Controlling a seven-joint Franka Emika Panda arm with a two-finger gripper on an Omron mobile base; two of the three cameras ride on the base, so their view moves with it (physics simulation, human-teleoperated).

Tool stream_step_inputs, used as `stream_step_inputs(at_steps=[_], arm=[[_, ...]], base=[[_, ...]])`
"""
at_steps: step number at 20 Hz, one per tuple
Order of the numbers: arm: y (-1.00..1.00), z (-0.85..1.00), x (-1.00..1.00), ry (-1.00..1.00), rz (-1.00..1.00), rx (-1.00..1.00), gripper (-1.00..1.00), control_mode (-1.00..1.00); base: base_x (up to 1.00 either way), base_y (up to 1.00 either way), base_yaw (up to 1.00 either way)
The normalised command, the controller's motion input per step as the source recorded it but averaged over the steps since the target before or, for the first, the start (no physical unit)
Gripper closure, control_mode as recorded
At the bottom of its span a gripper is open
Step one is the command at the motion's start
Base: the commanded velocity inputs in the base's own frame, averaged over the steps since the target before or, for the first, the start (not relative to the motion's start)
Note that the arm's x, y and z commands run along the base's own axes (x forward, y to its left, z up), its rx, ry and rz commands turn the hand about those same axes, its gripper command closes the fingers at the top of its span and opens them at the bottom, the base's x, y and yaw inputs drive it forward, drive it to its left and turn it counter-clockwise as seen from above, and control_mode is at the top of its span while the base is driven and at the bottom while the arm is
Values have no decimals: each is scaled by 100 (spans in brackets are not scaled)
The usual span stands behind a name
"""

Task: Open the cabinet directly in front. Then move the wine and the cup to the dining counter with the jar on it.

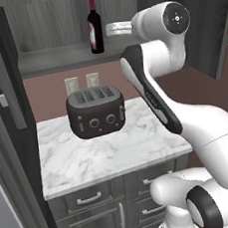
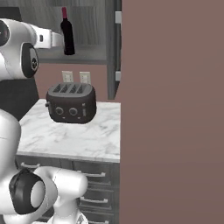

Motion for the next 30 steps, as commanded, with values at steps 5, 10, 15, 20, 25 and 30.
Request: stream_step_inputs(at_steps=[5, 10, 15, 20, 25, 30], arm=[[17, 0, 37, 6, -1, -1, -100, -100], [1, 0, 47, 5, 0, 0, -100, -100], [0, 0, 45, 4, 0, 0, -100, -100], [0, 0, 21, 0, 0, 0, -100, -100], [0, 0, 25, 0, 0, 0, -100, -100], [0, 0, 32, 0, 0, 0, -100, -100]], base=[[0, 0, 0], [0, 0, 0], [0, 0, 0], [0, 0, 0], [0, 0, 0], [0, 0, 0]])
